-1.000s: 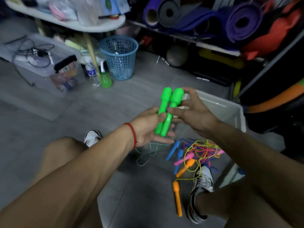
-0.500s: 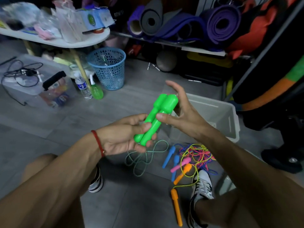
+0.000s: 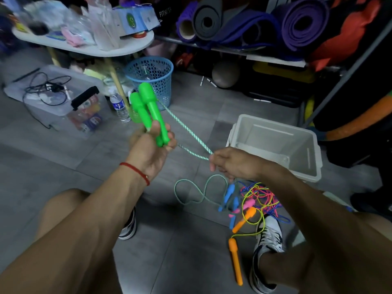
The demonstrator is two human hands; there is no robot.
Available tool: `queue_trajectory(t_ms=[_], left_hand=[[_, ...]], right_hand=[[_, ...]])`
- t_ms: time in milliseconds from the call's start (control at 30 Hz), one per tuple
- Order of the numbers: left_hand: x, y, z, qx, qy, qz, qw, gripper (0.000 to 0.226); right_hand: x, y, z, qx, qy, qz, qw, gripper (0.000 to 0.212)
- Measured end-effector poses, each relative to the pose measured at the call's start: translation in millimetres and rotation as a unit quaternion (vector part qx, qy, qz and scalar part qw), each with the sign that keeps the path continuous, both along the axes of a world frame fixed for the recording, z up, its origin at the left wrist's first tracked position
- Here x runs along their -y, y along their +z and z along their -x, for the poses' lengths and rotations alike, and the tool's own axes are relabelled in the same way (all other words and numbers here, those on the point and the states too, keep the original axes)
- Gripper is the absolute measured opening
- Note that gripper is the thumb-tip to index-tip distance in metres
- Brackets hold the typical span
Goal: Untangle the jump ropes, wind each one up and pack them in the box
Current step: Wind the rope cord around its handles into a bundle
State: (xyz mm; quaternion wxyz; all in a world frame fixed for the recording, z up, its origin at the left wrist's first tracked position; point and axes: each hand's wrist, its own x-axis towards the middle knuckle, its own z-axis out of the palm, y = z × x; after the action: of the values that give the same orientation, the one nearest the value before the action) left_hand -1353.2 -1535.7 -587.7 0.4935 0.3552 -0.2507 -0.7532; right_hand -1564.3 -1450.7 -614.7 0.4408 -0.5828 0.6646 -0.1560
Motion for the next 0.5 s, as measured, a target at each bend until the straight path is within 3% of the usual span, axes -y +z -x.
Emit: queue_trajectory(t_ms=[200,367,500], left_hand=[[-32.3,3.5,12.5,0.073,-0.122,0.126,0.982,0.017],[-3.2,25.3,-8.9,0.001,-0.035,0.095,0.995,0.008],[22.8,25.6,-31.3,0.018,0.009,0.024,1.000,0.013]], right_hand=[[-2.4,15.1,-10.0,-0.012,0.034,0.047,0.998,0.029],[-3.1,-1.2,-0.2,0.045,-0.018,-0.016,0.999,0.026],[-0.8,-3.9,22.1,0.095,-0.103,-0.044,0.989,0.031]])
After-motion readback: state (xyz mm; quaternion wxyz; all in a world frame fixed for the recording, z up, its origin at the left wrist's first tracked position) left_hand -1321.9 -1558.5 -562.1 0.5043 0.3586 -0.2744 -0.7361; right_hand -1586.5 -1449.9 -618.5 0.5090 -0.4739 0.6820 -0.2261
